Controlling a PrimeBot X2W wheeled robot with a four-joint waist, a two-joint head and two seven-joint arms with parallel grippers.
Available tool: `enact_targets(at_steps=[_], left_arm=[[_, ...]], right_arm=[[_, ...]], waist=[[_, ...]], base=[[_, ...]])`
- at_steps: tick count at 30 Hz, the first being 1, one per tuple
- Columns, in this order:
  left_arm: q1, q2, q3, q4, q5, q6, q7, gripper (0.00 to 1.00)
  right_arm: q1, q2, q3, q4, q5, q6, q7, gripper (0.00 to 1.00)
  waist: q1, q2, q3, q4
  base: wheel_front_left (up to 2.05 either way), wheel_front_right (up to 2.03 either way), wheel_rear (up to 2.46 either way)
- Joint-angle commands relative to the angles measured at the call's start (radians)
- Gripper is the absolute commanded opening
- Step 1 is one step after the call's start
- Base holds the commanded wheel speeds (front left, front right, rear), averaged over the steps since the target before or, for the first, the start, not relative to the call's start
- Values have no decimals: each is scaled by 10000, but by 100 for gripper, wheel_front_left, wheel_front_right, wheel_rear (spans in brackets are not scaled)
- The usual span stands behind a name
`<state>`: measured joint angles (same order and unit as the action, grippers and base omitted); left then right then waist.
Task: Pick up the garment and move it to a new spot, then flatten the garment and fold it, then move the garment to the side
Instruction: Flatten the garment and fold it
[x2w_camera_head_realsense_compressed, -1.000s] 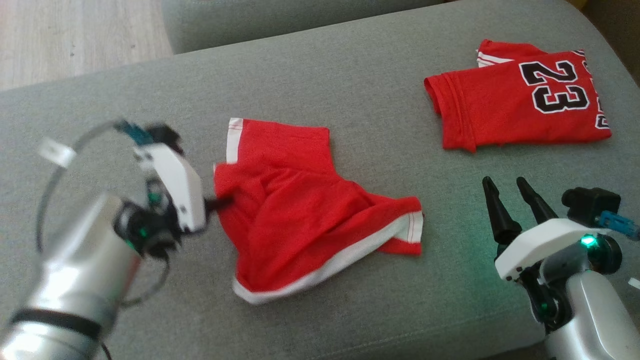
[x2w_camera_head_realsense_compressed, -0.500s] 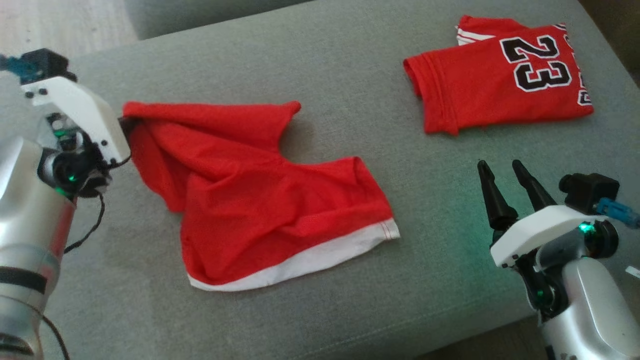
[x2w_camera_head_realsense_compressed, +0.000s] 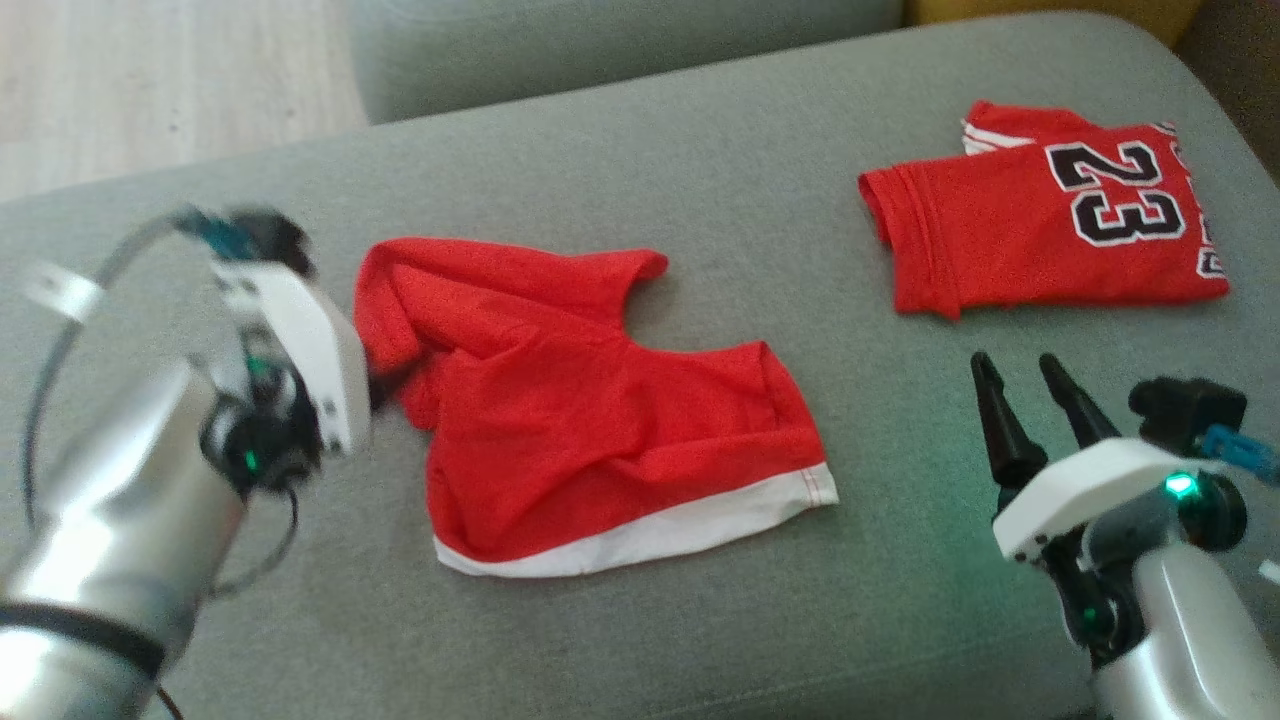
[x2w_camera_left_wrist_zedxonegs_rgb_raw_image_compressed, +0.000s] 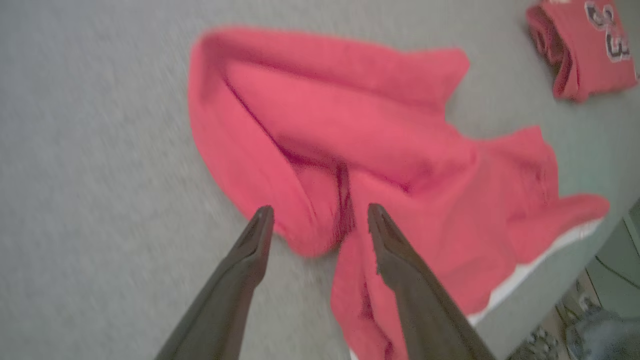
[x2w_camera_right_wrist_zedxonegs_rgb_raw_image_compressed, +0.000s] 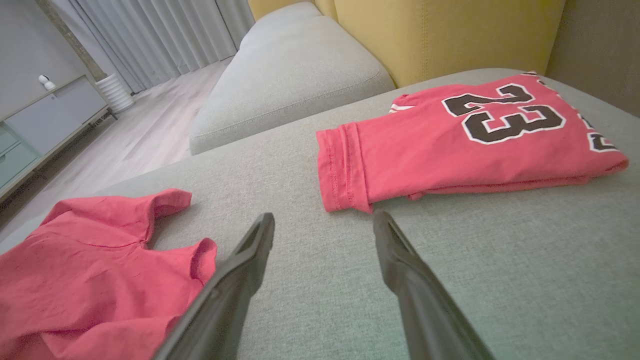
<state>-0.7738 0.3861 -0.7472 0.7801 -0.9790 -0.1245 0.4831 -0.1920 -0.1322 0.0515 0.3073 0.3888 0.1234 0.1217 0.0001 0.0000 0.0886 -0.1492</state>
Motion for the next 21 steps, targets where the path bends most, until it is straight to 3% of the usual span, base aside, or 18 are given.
enact_targets(at_steps=[1, 5, 8, 19, 20, 21], left_arm=[[-66, 708, 99, -595, -234, -57, 281, 100], [658, 1484, -763, -1916, -879, -59, 1513, 100], [884, 1907, -989, -2659, -1246, -59, 1675, 100], [452, 2046, -1661, -3210, -1698, -60, 1590, 100], [410, 2042, -1757, -3160, -1698, -60, 1599, 88], [376, 2036, -1838, -3095, -1707, -60, 1596, 41]], right_arm=[[-12, -47, 148, -345, -10, 73, -61, 100], [72, -58, 134, -502, -25, 73, 37, 100], [36, -79, 173, -633, -27, 73, 115, 100], [-307, -217, 337, -799, 27, 73, 212, 100], [-319, -223, 342, -789, 32, 73, 205, 100], [-328, -222, 345, -776, 38, 73, 199, 100]], waist=[[-1, 0, -288, 290], [-1, 0, -286, 366], [-1, 0, -111, 319], [-1, 0, 641, -47], [-1, 0, 660, -64], [-1, 0, 670, -75]], base=[[0, 0, 0], [0, 0, 0], [0, 0, 0], [0, 0, 0], [0, 0, 0], [0, 0, 0]])
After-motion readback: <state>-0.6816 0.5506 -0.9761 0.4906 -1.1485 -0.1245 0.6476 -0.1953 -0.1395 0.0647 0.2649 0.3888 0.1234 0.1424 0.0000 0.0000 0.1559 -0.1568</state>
